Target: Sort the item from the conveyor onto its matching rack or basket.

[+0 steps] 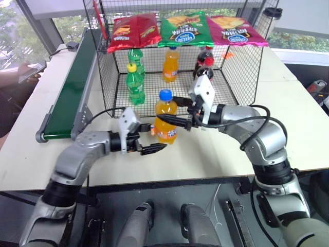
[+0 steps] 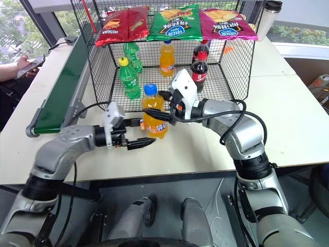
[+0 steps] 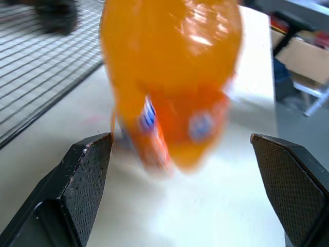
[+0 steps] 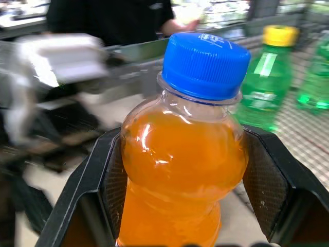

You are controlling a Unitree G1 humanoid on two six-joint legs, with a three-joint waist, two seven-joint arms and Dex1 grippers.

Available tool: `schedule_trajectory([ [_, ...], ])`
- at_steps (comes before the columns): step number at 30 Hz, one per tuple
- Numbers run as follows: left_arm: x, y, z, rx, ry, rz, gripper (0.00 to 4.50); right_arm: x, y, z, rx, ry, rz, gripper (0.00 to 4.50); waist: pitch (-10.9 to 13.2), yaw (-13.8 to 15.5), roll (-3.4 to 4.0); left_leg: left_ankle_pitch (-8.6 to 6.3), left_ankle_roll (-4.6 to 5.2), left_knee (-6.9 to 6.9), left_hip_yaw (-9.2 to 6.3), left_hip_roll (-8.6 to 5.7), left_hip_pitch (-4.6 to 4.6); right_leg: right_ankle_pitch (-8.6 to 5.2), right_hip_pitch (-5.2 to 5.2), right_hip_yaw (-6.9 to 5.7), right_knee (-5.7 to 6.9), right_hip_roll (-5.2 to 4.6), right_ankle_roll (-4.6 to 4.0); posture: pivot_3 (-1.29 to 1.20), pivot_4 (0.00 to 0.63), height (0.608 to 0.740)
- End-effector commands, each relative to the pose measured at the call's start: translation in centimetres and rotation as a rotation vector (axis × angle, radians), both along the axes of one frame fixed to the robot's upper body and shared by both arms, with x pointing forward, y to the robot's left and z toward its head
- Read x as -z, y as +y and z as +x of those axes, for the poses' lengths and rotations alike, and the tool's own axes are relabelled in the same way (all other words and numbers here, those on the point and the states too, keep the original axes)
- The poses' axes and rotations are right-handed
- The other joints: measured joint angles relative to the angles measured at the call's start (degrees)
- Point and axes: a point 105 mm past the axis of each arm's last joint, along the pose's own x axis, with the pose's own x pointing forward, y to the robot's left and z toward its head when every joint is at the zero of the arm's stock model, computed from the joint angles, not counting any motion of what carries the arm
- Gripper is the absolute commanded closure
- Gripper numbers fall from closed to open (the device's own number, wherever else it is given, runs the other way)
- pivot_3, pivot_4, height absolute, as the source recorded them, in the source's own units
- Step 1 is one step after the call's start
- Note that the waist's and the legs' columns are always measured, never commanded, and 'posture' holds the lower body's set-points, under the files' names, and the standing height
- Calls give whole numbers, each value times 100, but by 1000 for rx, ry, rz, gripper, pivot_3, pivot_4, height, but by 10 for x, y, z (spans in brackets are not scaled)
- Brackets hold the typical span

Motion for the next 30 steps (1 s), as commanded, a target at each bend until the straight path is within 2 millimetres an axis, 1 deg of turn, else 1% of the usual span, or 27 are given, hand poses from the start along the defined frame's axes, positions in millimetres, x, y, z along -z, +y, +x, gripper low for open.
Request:
schedule_trajectory([
  [1,-21,19,-1,-84,-76,-27,41,-36,-5,13,88,-137,76,1938,0,1,0,0,0,0,0,0,0,0,0,0,0,0,0,0,150,739],
  [3,-26,29,5,-173,-114,-38,41,-38,-6,21,133,-145,89,1938,0,17,0,0,0,0,0,0,0,0,-1,0,0,0,0,0,150,739],
  [7,-34,45,24,-429,-238,-75,41,-50,-17,53,327,-204,135,1938,0,19,0,1,-1,1,2,-3,1,2,1,1,0,1,0,0,150,739],
  [11,-31,40,29,-557,-271,-114,41,-54,-19,74,419,-228,168,1938,0,20,0,4,2,1,2,-5,2,12,2,2,2,11,17,0,150,739],
  [17,-23,23,30,-595,-292,-123,41,-49,-15,98,503,-246,186,1938,0,0,0,10,7,0,5,-4,4,15,-2,3,9,20,21,0,150,739],
  [25,-16,17,29,-610,-287,-120,41,-37,-5,116,523,-243,193,1938,0,-21,0,11,8,0,6,0,6,15,-1,6,11,27,20,0,150,739],
  [30,-13,16,28,-613,-280,-121,41,-29,2,124,530,-238,190,1938,0,-23,1,12,8,0,5,1,7,15,-1,7,12,30,20,0,150,739],
])
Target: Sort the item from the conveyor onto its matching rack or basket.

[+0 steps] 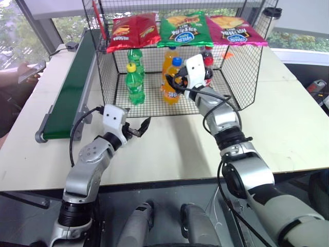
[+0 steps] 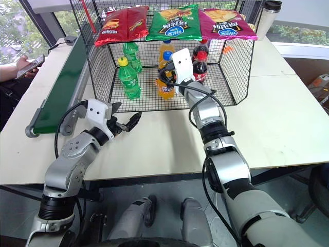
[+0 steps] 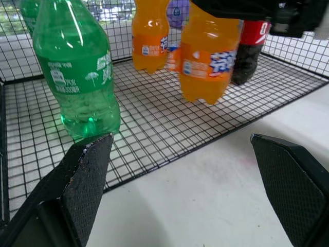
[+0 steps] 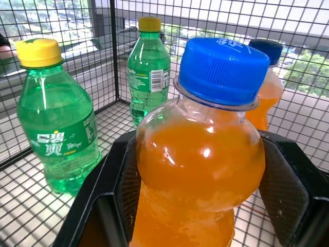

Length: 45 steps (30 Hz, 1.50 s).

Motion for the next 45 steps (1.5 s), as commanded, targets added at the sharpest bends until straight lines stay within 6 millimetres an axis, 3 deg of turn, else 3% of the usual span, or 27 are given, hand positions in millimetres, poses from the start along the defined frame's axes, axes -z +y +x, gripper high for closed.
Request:
schedule_trajectory([
  [1,-12,-3,-3,4,-54,-4,41,-34,6,1,-8,-119,31,1938,0,3,0,0,0,0,0,0,0,0,0,0,0,0,0,0,150,739],
  [11,-11,-4,-3,4,-54,-6,41,-27,6,9,23,-134,13,1938,1,-8,1,1,-1,-1,-1,1,0,0,0,3,1,5,0,0,150,739],
  [15,-13,-4,-1,6,-57,-5,0,-24,5,9,23,-137,6,22,1,-8,2,1,-1,-1,-2,2,1,0,0,5,2,7,-1,0,150,739],
  [25,-14,-7,0,14,-56,-8,0,-30,7,2,-65,-138,-14,22,0,-6,2,1,-2,-1,-3,3,14,0,10,6,5,10,-2,0,150,739],
  [30,-10,-11,-4,36,-45,-18,0,-32,0,-13,-167,-135,-80,22,0,19,2,1,-2,0,-4,3,14,-1,12,7,4,9,-2,0,150,739],
  [36,-6,-17,-9,95,-23,-23,0,-12,-37,-33,-191,-56,-274,22,0,32,2,0,-2,0,-2,2,14,-2,14,7,3,7,-4,0,150,739],
  [39,-4,-18,-10,115,-18,-15,0,-5,-46,-42,-193,-24,-312,22,0,12,2,0,-2,1,-2,3,14,-5,13,8,4,5,-9,0,150,739],
  [43,3,-22,-16,217,31,-3,0,29,-47,-87,-384,124,-363,22,-2,30,4,0,-2,0,-1,8,15,-12,14,6,4,4,-18,0,150,739],
  [45,5,-22,-18,241,44,4,0,35,-45,-99,-431,154,-367,22,-2,25,4,-1,-1,0,-1,7,14,-13,14,6,3,2,-17,0,150,739],
])
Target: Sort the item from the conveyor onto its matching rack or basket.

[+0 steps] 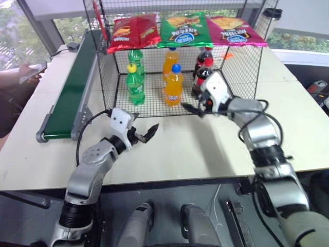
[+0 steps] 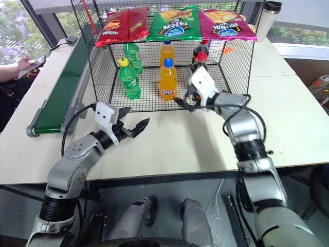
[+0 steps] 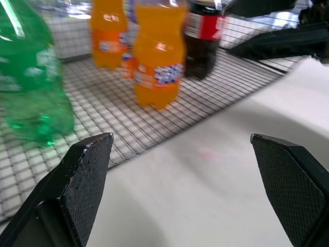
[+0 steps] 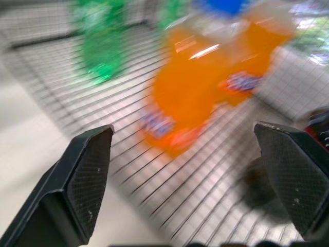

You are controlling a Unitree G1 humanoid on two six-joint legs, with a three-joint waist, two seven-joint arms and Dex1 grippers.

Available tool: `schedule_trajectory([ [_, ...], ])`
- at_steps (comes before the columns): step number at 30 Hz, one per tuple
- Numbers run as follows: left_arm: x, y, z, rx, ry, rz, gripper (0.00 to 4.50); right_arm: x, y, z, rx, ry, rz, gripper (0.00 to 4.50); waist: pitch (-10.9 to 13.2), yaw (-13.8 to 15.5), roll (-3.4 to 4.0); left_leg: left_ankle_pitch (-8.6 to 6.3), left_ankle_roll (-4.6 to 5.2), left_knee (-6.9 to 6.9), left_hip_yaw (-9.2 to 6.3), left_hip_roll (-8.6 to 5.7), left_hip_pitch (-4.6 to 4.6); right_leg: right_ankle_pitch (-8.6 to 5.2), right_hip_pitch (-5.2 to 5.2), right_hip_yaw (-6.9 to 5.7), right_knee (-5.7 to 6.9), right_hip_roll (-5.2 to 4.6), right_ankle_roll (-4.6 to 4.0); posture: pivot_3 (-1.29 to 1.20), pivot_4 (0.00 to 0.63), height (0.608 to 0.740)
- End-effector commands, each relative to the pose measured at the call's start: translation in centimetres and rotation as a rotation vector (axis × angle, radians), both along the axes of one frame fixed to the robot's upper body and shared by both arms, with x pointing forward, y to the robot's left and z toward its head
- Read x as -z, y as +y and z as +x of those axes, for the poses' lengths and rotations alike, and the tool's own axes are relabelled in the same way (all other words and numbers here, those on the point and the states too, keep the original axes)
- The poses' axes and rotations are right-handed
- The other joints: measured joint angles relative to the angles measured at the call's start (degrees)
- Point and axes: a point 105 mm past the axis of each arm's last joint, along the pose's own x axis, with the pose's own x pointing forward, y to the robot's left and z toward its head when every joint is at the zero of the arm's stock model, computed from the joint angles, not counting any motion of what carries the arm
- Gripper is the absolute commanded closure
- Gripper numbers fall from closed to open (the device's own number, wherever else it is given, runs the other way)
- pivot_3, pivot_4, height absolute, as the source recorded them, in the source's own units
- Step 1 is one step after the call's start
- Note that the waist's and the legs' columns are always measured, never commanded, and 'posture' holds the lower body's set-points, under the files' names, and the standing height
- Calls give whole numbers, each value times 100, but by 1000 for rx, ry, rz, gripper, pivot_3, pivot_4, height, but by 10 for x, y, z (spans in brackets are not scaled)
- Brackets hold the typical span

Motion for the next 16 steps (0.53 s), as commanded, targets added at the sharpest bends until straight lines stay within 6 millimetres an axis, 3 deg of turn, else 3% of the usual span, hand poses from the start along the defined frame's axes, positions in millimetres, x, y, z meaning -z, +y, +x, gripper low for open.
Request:
schedule_trajectory([
  [1,-5,-4,-7,76,-5,-3,0,-3,17,-31,-142,39,12,22,1,-14,1,0,0,1,2,0,0,0,1,0,-1,-2,-1,0,150,739],
  [3,-3,-3,-9,102,-7,18,0,5,22,-47,-182,90,21,22,0,-5,0,-6,-9,6,4,-1,0,0,3,0,-2,-7,-2,0,150,739],
  [7,6,-2,-10,122,26,51,0,11,29,-61,-199,124,44,22,0,3,0,-8,-13,7,3,-1,0,-5,5,-3,-3,-22,1,0,150,739],
  [16,12,-7,-14,160,36,53,0,18,33,-68,-193,145,35,22,0,19,0,-9,-13,6,3,-6,-3,-2,5,-6,-8,-31,-3,0,150,739],
])
